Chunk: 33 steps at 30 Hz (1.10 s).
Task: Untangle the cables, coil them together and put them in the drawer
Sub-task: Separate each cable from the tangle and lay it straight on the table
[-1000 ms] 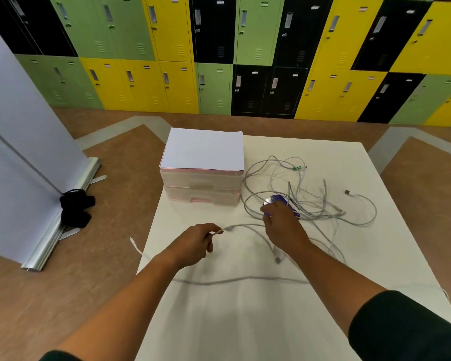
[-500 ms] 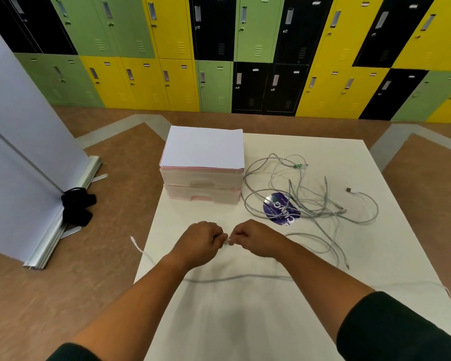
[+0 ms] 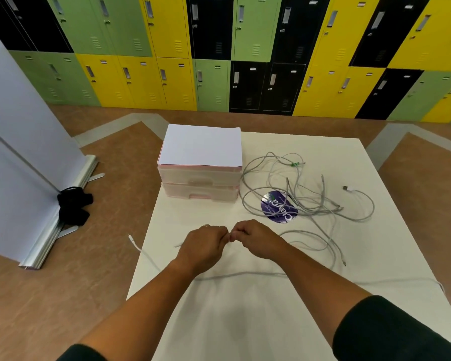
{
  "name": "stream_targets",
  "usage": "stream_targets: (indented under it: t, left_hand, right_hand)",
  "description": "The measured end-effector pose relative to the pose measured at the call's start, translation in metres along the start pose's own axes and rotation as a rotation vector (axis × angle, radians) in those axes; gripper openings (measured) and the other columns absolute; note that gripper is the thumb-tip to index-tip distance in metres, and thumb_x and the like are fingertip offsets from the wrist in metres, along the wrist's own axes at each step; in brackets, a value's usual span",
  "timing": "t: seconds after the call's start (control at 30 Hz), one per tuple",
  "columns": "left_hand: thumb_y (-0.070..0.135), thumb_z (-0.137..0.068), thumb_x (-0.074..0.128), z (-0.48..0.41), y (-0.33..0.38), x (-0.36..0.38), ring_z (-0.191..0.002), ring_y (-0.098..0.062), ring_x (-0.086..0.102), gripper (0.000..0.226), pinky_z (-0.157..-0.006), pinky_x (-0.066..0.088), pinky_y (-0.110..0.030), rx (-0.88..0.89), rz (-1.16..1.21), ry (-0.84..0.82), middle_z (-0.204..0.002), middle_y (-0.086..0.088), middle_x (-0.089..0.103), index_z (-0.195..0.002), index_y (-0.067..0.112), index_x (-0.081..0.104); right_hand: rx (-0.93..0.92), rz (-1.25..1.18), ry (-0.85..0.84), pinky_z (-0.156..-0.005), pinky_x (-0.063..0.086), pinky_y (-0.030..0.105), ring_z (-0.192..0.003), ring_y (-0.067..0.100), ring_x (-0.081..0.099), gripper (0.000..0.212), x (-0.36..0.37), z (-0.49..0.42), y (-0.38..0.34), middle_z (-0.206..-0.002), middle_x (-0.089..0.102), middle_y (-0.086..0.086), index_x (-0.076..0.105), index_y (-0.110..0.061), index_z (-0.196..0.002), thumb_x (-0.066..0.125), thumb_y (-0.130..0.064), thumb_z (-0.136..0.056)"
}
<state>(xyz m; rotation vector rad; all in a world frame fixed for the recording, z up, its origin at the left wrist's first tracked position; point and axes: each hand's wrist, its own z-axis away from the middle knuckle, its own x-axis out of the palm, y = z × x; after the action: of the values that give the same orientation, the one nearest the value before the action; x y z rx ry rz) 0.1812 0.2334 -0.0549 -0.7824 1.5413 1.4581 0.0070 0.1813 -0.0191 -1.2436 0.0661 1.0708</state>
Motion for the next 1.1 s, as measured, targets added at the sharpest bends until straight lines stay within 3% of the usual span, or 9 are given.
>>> stream_targets:
  t: [0.17,0.37,0.6,0.77,0.9,1.1]
  left_hand:
    - [0.038,-0.102,0.039,0.01,-0.026,-0.008,-0.075,-0.018,0.05,0.03,-0.06,0.034,-0.033,-0.055,-0.136,0.017,-0.072,0.005,0.061,-0.078,0.025,0.051]
    - [0.031,-0.101,0.05,0.015,-0.04,-0.008,-0.08,-0.011,0.052,0.022,-0.063,0.034,-0.028,-0.097,-0.021,-0.094,-0.078,0.012,0.062,-0.094,0.028,0.071]
    - [0.038,-0.1,0.051,0.013,-0.041,-0.01,-0.082,-0.015,0.062,0.023,-0.065,0.039,-0.028,-0.125,-0.064,0.007,-0.09,0.01,0.07,-0.096,0.028,0.071]
    - [0.045,-0.102,0.042,0.014,-0.042,-0.004,-0.069,-0.02,0.059,0.032,-0.059,0.035,-0.03,-0.103,-0.135,0.037,-0.077,0.005,0.068,-0.087,0.025,0.062]
    - [0.048,-0.102,0.04,0.012,-0.046,-0.006,-0.064,-0.02,0.058,0.037,-0.055,0.038,-0.031,-0.056,-0.201,0.113,-0.072,0.005,0.066,-0.08,0.024,0.057]
    - [0.041,-0.1,0.052,0.009,-0.054,-0.006,-0.069,-0.019,0.052,0.026,-0.055,0.03,-0.029,0.078,-0.244,0.17,-0.072,0.009,0.063,-0.09,0.029,0.072]
  right_hand:
    - [0.064,0.086,-0.076,-0.057,0.036,0.023,-0.057,0.006,0.047,0.023,-0.005,0.003,0.009,-0.067,0.055,-0.011,0.072,-0.02,-0.093,0.051,-0.026,-0.098]
    - [0.082,0.146,-0.021,-0.055,0.036,0.02,-0.056,0.004,0.05,0.013,-0.007,0.001,0.02,-0.062,0.058,-0.012,0.074,-0.021,-0.089,0.062,-0.025,-0.093]
    - [0.059,0.166,0.009,-0.062,0.048,0.027,-0.064,0.01,0.062,0.009,-0.012,-0.003,0.021,-0.067,0.065,-0.009,0.073,-0.017,-0.083,0.068,-0.024,-0.088]
    - [0.026,0.266,0.055,-0.06,0.042,0.028,-0.06,0.007,0.052,0.017,-0.013,-0.003,0.023,-0.066,0.058,-0.009,0.067,-0.021,-0.084,0.06,-0.032,-0.094]
    - [-0.01,0.342,0.073,-0.067,0.046,0.032,-0.074,0.012,0.059,0.022,-0.017,-0.002,0.022,-0.08,0.066,-0.008,0.07,-0.029,-0.095,0.05,-0.038,-0.098]
    - [-0.009,0.405,-0.014,-0.071,0.044,0.029,-0.085,0.011,0.058,0.023,-0.021,-0.004,0.032,-0.092,0.065,-0.013,0.069,-0.028,-0.104,0.047,-0.032,-0.101]
